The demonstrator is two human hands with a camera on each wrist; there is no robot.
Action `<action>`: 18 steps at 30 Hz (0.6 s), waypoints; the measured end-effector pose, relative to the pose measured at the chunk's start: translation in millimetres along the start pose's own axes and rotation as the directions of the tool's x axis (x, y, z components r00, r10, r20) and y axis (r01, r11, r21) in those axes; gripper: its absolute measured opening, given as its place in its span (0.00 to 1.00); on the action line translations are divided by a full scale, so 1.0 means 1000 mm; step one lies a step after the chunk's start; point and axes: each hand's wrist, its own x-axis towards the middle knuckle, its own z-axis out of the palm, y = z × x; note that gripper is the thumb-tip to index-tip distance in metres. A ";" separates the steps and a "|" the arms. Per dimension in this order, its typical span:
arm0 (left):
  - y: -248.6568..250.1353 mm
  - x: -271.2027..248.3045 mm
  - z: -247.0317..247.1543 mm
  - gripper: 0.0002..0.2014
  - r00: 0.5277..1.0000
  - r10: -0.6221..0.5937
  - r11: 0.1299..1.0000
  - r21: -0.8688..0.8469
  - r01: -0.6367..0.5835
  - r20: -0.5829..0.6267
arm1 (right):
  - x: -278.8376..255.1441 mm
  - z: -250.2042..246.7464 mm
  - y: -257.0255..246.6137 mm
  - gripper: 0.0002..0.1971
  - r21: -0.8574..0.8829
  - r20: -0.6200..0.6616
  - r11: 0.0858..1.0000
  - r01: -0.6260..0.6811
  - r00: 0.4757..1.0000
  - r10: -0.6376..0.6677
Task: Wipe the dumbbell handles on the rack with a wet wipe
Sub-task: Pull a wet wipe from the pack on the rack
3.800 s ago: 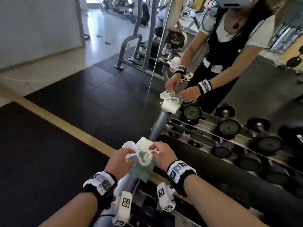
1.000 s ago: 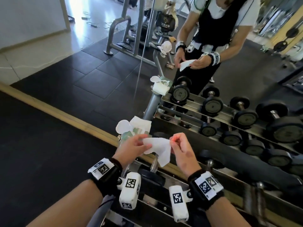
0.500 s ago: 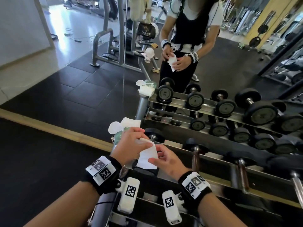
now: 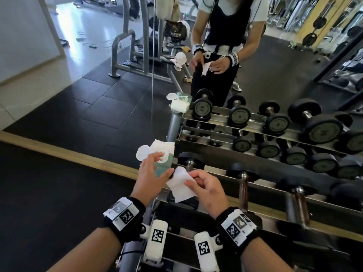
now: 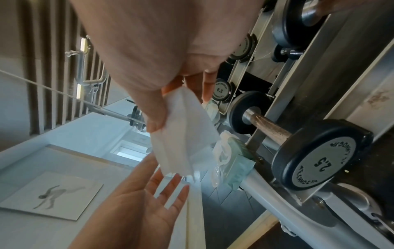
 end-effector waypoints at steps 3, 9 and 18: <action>-0.002 -0.004 0.003 0.19 0.994 0.006 1.000 -0.014 -0.004 0.107 | 0.002 0.002 0.005 0.06 0.097 -0.053 0.995 -0.032 0.998 0.037; 0.002 -0.015 0.029 0.11 0.943 -0.115 0.950 -0.243 0.197 0.314 | 0.012 -0.013 0.023 0.06 0.085 0.021 0.995 -0.054 0.998 0.052; 0.012 -0.030 0.076 0.04 0.971 -0.193 0.963 -0.164 0.215 0.140 | 0.033 -0.069 0.054 0.28 -0.167 0.282 0.986 -0.010 0.958 0.058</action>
